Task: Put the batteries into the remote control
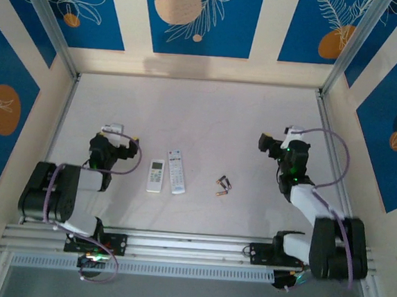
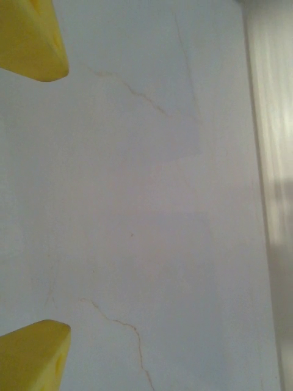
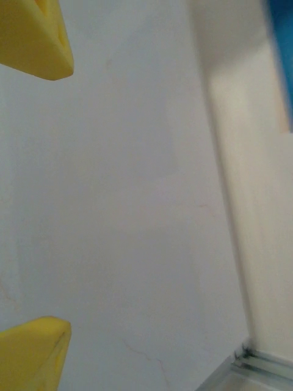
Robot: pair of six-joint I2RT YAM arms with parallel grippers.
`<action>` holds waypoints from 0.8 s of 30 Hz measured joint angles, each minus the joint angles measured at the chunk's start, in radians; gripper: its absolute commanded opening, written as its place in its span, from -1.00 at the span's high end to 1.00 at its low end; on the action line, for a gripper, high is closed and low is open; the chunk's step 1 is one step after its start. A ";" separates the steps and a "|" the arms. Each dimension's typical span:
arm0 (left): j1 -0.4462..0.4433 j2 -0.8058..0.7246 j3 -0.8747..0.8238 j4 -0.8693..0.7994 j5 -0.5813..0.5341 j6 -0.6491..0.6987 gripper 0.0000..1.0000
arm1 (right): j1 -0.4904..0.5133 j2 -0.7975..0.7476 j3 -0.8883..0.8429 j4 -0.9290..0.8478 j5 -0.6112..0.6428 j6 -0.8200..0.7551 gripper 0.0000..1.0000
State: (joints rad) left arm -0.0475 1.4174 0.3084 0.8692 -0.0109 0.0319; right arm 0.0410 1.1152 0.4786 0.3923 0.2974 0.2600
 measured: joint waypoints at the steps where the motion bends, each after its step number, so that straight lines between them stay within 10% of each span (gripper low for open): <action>1: -0.010 -0.078 -0.001 -0.057 -0.030 -0.013 -1.00 | 0.000 -0.066 0.050 -0.105 0.001 0.056 -0.99; 8: -0.053 -0.440 0.335 -0.688 -0.101 -0.312 -0.84 | 0.057 -0.201 0.357 -0.616 -0.172 0.302 -0.99; 16: -0.335 -0.275 0.650 -1.259 -0.066 -0.518 -0.70 | 0.321 -0.092 0.400 -0.991 -0.298 0.367 -0.99; 24: -0.585 -0.038 0.682 -1.405 -0.044 -0.668 -0.36 | 0.421 -0.061 0.449 -1.044 -0.279 0.401 -0.99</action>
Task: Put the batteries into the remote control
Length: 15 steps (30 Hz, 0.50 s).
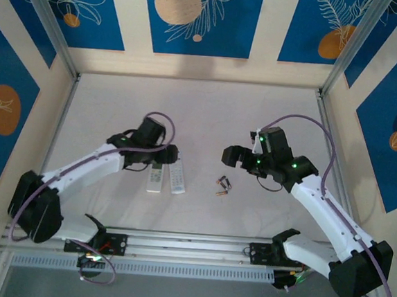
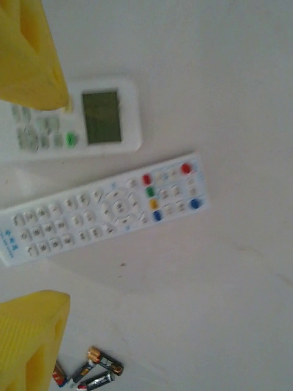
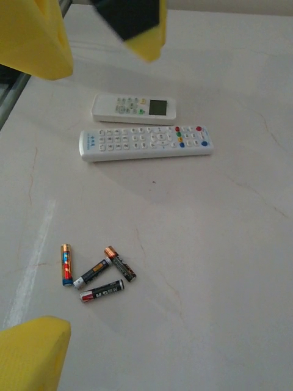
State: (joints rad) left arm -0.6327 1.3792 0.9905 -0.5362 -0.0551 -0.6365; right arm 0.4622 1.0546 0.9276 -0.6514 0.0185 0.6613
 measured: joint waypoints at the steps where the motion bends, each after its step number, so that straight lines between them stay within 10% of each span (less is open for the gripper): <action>1: -0.019 0.021 0.002 0.002 -0.004 -0.023 -0.30 | 0.000 0.010 0.001 -0.001 0.001 0.005 -0.99; 15: -0.132 0.323 0.214 -0.083 -0.146 -0.228 -0.30 | 0.002 0.050 0.020 -0.038 0.074 0.029 -0.99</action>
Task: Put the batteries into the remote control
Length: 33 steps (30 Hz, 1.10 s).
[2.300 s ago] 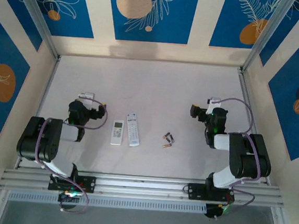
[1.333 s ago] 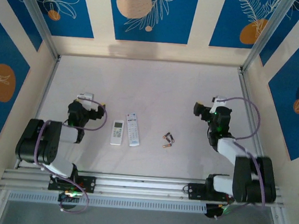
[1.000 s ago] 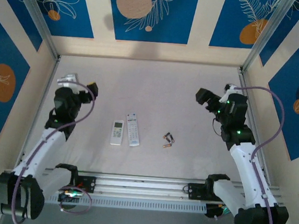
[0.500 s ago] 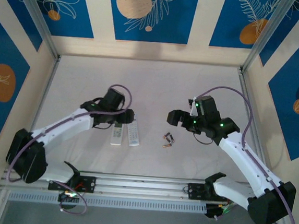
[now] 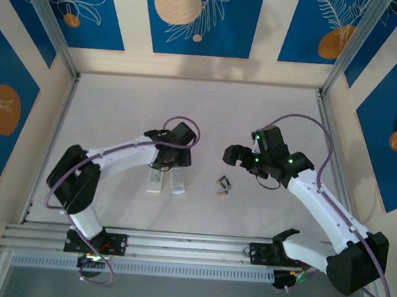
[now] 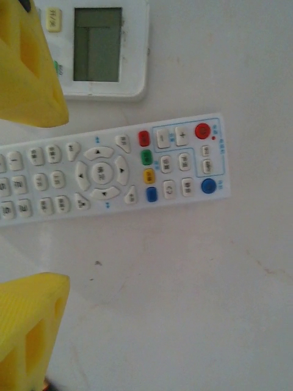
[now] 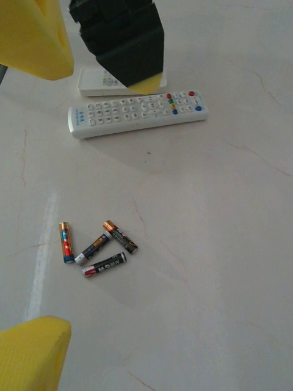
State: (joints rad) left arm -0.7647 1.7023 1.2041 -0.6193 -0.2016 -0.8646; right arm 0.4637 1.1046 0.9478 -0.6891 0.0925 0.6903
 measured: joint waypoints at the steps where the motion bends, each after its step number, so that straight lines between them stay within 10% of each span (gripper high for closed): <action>1: -0.001 0.020 0.012 -0.006 -0.011 -0.004 -0.31 | 0.000 0.000 0.002 0.000 0.006 0.000 -0.99; 21: -0.003 0.201 0.061 -0.023 -0.057 -0.018 -0.22 | 0.000 0.000 0.003 -0.052 0.063 0.000 -0.99; 33: 0.006 0.220 0.068 0.028 0.000 0.003 0.20 | -0.002 -0.003 0.026 -0.063 0.055 0.019 -0.99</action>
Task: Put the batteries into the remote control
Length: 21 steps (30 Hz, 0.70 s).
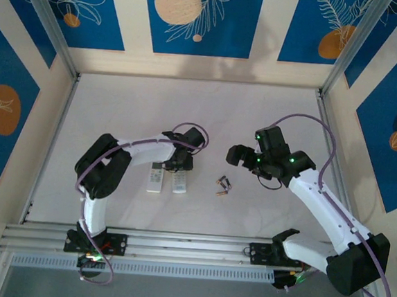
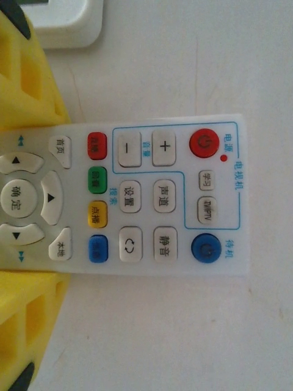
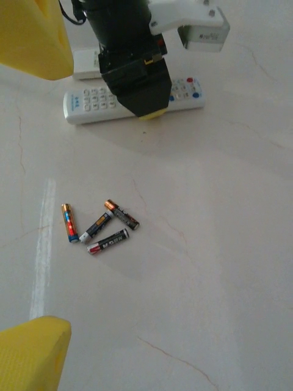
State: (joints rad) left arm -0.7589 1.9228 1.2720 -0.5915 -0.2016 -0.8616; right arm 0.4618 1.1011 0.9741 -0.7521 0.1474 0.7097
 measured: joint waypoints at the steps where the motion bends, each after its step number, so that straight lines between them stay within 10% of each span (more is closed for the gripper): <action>1: 0.006 -0.004 0.000 0.008 0.014 0.005 0.22 | -0.005 -0.002 0.002 0.003 -0.011 0.001 -0.98; 21: 0.137 -0.429 0.000 0.838 0.669 -0.036 0.29 | -0.163 -0.106 -0.051 0.702 -0.687 0.158 -0.99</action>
State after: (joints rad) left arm -0.6216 1.4937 1.2724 0.2470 0.4675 -0.8974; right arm 0.2985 0.9947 0.9226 -0.0502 -0.5392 0.8673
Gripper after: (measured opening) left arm 0.462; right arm 0.993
